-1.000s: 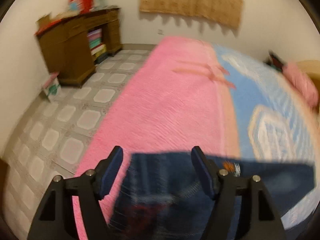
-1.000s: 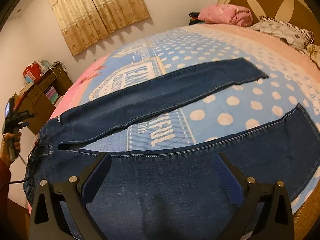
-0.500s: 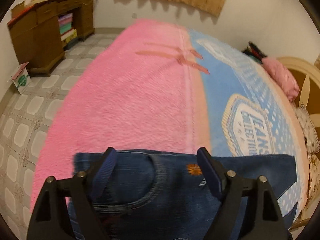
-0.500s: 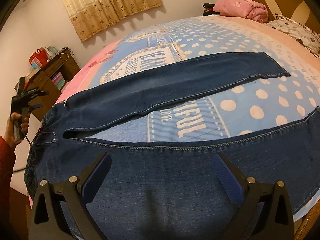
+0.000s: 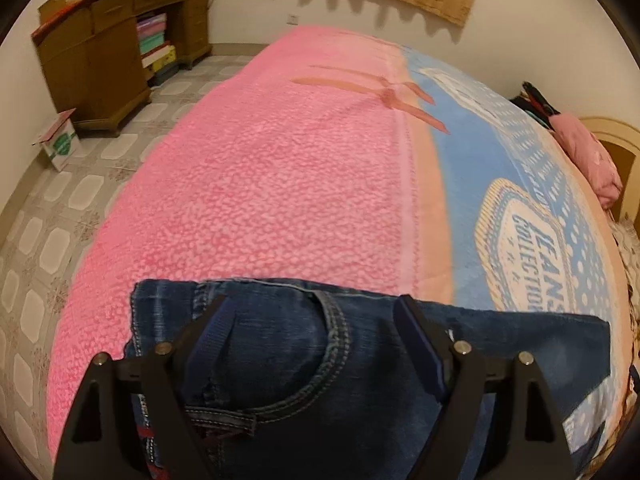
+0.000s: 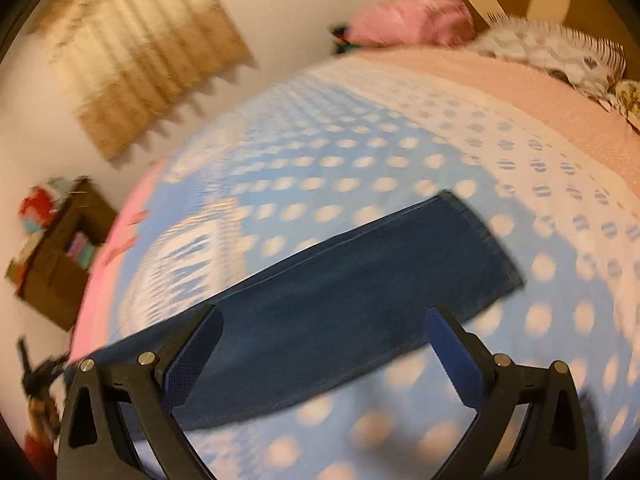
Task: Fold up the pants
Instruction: 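Grasp the jeans leg hems with the right tool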
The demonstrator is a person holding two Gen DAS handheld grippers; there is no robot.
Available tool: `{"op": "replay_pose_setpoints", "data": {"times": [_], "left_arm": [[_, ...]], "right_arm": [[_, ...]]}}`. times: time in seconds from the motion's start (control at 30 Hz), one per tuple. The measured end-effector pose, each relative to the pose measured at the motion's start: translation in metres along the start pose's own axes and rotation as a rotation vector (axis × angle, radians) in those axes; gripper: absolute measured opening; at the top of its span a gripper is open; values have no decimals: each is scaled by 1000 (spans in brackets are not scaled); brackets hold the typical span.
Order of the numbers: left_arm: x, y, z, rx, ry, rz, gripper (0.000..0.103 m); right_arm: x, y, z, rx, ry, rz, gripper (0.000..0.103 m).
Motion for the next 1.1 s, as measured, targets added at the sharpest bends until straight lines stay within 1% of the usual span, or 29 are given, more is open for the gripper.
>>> {"op": "replay_pose_setpoints", "data": {"times": [0.1,0.2,0.23,0.27,0.3,0.33,0.37,0.43,0.47,0.5,0.57,0.6,0.63,0.7,0.73,0.77,0.8,0.83,0.87,0.9,0.93,0.97,1.0,1.1], "left_arm": [[2,6,-1,-17,15,1,84],[0,20,-5,-14,30,12,84],[0,24,-7,-17,35,20,84],[1,26,-7,-18,39,24,84],[2,30,-7,-17,43,22,84],[3,32,-6,-12,46,18,84],[4,36,-6,-4,49,13,84],[5,42,-4,8,52,5,84],[4,44,-4,9,51,15,84],[3,46,-3,12,49,29,84],[1,49,-3,17,55,39,84],[-2,50,-3,21,59,49,84],[-4,51,-3,25,61,57,84],[-7,52,-1,37,64,56,84],[-10,54,0,55,65,55,84],[-12,55,1,66,67,53,84],[-15,56,2,80,72,47,84],[-18,56,3,89,79,41,84],[-22,56,4,89,84,46,84],[-24,56,5,84,85,55,84],[-28,54,7,72,85,68,84],[-31,52,7,63,86,74,84],[-36,49,8,51,88,82,84],[-46,41,13,25,94,98,84]], "right_arm": [[43,27,-32,172,-100,-35,101],[73,42,-52,296,-110,-26,100],[83,43,-57,300,-117,-20,100],[98,39,-61,287,-157,-7,100],[115,33,-60,278,-222,11,96],[123,30,-60,292,-239,8,92],[134,27,-58,321,-256,2,92],[159,21,-53,372,-329,51,92],[169,19,-50,397,-361,81,92],[175,17,-49,405,-357,127,92],[184,10,-57,366,-330,207,92],[189,7,-60,349,-330,241,93],[196,4,-60,330,-347,284,93],[208,-8,-56,233,-397,371,92],[210,-17,-54,163,-412,420,89],[209,-24,-52,129,-413,439,86],[206,-26,-50,130,-411,435,77],[202,-26,-49,133,-411,429,64],[195,-24,-48,142,-412,411,57],[190,-22,-48,158,-417,382,43],[181,-19,-47,212,-414,306,34],[175,-17,-48,257,-407,244,13],[166,-14,-46,308,-385,173,9],[139,-15,-45,307,-298,68,7]]}}
Point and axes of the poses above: each gripper's, at about its wrist camera, not at the fingertips, and x roughly the way its jaws point, y to its right, z to its underside, the point moved 4 cm from there along x, roughly the way its jaws point, and after that the axes turned 2 degrees about -x, right-handed, at the moved point
